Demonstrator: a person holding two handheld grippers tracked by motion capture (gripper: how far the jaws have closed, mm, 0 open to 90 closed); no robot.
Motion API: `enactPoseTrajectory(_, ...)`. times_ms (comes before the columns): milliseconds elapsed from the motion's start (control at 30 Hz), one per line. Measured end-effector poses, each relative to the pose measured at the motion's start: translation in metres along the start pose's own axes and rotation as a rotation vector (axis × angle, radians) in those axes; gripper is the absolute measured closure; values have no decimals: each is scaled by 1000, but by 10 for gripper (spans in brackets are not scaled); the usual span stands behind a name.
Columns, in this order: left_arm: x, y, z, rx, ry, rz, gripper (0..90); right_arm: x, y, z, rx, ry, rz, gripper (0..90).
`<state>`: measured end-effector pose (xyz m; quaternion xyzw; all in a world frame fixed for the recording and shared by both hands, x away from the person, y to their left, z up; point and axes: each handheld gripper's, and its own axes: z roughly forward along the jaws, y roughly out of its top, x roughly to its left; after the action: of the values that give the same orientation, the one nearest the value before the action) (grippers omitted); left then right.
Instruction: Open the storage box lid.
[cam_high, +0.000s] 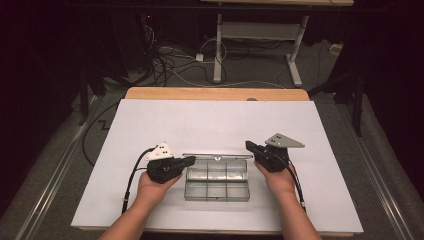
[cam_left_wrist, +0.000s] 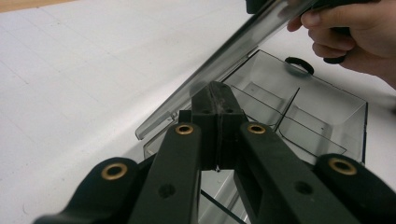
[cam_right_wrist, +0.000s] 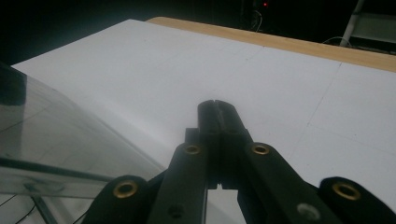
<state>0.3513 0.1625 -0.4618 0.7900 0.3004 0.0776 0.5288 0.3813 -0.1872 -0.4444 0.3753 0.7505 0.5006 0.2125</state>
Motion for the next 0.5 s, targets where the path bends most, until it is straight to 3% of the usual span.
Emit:
enactPoseTrajectory(167,1,2,1,-5,3,-4,875,-3,0,3,-15,9,25,900)
enactPoseTrajectory(500,3,6,3,-8,7,-5,875,-2,7,2,-39,-5,9,900)
